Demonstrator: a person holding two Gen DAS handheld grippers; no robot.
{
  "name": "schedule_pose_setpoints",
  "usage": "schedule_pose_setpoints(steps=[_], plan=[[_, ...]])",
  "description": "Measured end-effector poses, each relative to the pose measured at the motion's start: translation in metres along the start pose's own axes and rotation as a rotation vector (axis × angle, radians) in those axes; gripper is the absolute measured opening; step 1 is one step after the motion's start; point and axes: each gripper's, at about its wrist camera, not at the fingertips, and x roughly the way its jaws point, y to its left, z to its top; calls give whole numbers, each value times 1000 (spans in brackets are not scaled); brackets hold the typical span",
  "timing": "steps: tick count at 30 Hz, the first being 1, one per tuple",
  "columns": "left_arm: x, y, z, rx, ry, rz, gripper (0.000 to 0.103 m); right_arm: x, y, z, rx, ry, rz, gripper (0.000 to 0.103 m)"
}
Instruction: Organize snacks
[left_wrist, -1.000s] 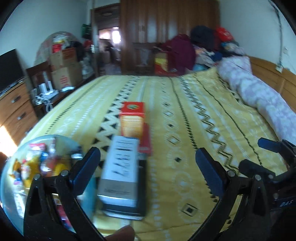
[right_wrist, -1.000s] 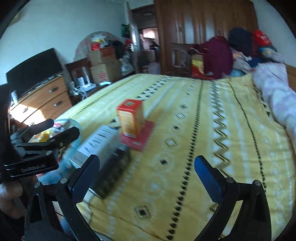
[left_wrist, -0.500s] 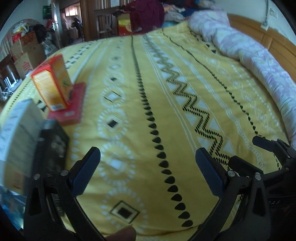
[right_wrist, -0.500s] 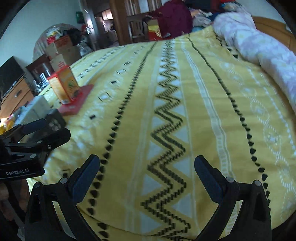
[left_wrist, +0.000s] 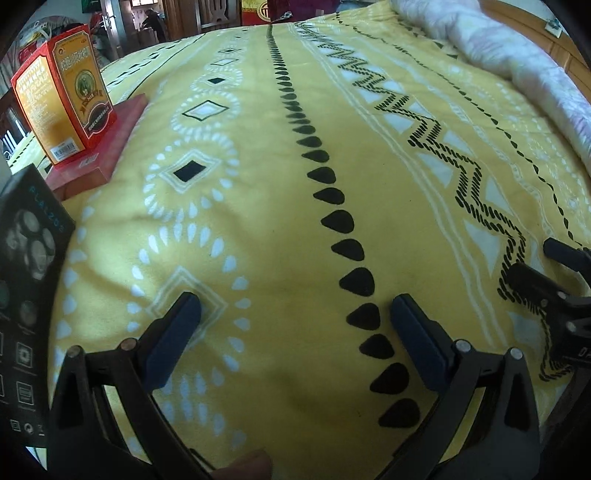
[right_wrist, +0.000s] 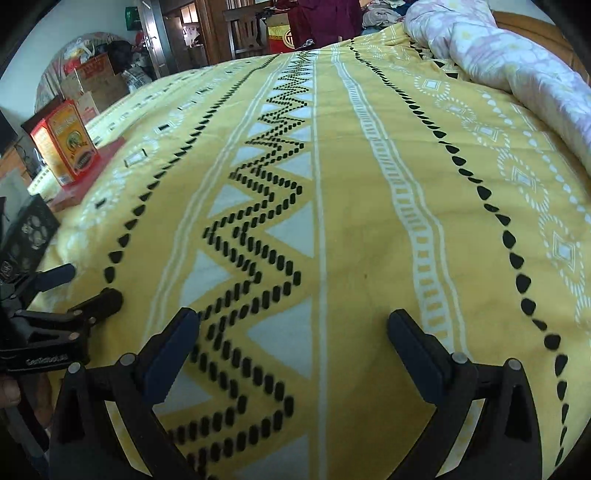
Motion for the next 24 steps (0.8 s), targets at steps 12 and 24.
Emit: schedule_pose_setpoints(steps=[12, 24], plan=[[3, -1, -6, 2, -77, 13, 103, 15, 3, -6, -19, -44, -26, 103], [6, 1, -4, 2, -77, 12, 103, 18, 3, -6, -22, -49, -30, 103]])
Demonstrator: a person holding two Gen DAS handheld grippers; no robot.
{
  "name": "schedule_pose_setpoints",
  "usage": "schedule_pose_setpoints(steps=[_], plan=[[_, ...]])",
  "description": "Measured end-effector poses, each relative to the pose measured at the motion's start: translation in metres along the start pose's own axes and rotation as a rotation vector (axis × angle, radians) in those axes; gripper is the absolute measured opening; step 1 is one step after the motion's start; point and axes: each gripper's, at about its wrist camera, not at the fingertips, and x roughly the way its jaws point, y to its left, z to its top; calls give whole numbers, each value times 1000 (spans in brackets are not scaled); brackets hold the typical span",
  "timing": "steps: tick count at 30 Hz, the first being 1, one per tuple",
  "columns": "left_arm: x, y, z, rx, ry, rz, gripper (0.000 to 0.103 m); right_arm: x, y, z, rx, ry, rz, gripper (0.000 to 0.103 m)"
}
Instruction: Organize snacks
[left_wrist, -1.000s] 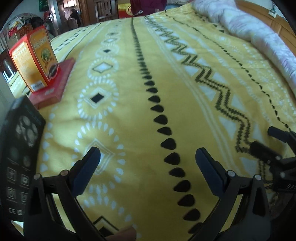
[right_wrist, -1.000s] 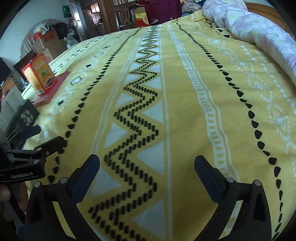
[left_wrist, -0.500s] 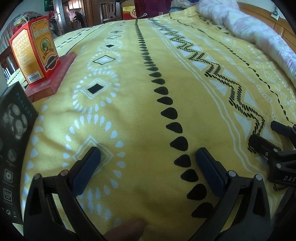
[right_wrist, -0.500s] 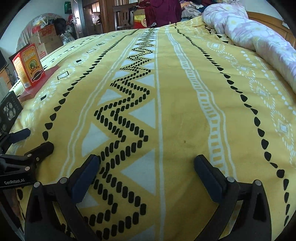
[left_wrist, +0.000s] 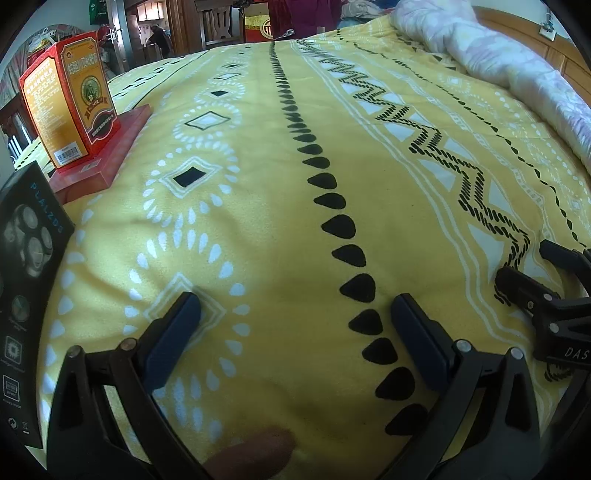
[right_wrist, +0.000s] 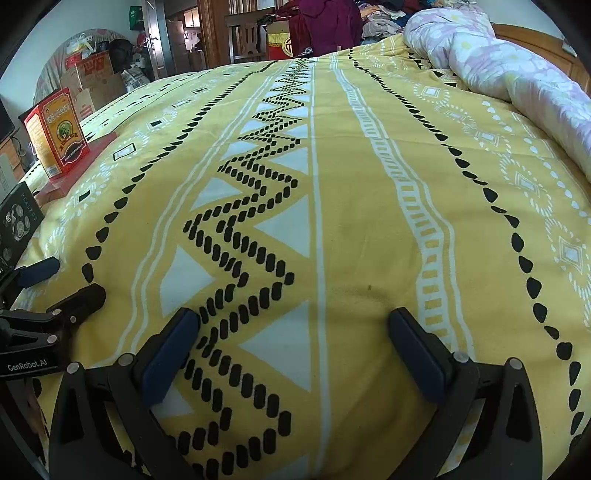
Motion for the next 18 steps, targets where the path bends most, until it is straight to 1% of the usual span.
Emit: schedule_pose_setpoints(steps=[18], plan=[[1, -2, -1, 9, -1, 11, 103, 1, 0, 0, 2, 0, 3, 103]])
